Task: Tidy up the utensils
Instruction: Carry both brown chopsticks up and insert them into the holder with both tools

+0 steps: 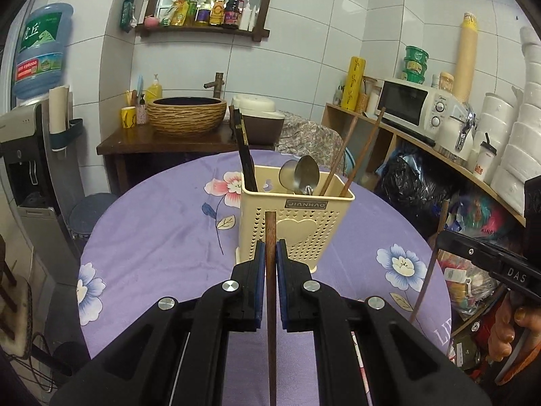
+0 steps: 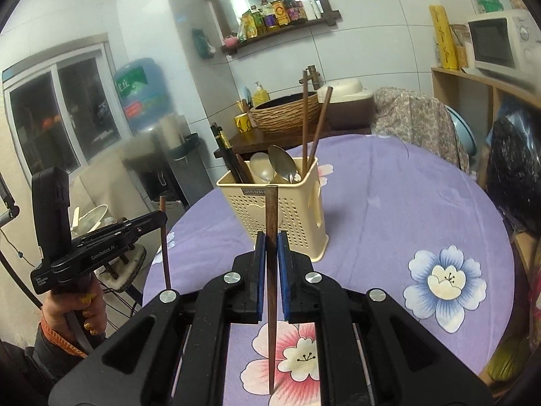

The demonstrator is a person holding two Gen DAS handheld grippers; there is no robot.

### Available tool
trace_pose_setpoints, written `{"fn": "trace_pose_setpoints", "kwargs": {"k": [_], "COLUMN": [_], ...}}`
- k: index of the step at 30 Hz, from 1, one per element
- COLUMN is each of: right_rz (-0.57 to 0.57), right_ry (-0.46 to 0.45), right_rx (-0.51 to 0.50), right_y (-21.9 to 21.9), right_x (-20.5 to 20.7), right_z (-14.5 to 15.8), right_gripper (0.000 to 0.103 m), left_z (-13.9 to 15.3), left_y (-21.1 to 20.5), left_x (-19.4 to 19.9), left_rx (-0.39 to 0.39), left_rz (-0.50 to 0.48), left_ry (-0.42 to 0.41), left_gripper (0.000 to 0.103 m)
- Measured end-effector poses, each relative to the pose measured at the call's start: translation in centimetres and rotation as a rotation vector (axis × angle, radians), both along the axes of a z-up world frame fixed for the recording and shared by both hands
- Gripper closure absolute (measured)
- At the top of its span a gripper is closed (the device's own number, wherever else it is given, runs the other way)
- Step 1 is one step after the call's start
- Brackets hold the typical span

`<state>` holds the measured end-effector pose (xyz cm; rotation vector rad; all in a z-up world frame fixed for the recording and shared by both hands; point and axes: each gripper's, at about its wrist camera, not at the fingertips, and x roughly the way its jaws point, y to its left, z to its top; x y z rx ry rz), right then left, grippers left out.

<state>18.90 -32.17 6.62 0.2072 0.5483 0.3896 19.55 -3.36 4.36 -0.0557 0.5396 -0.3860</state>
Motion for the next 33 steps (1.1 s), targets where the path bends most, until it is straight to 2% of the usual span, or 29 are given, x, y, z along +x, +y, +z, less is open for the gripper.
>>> {"fn": "trace_pose_setpoints", "kwargs": {"k": [18, 22, 27, 31, 33], "right_rz": [0.016, 0.022, 0.025, -0.008, -0.034], "right_ry": [-0.045, -0.073, -0.14, -0.225, -0.261], "right_rx": [-0.042, -0.044, -0.056, -0.085, -0.094], "right_y": [1.4, 1.8, 2.5, 3.3, 3.5], "right_x": [0.2, 0.5, 2.0, 4.2, 5.2], "right_z": [1.2, 2.6, 6.8, 12.3, 14.6], "right_gripper": [0.095, 0.095, 0.095, 0.095, 0.095], "left_z": [1.2, 2.6, 7.0, 12.7, 14.7], "left_y": [1.1, 1.6, 1.4, 1.2, 0.7], "left_x": [-0.3, 0.0, 0.9, 2.8, 3.7], "left_rx": [-0.037, -0.068, -0.083, -0.107, -0.104], "left_rz": [-0.017, -0.012, -0.024, -0.007, 0.007], "left_ry": [-0.022, -0.052, -0.13, -0.217, -0.25], "left_gripper": [0.095, 0.095, 0.095, 0.095, 0.095]}}
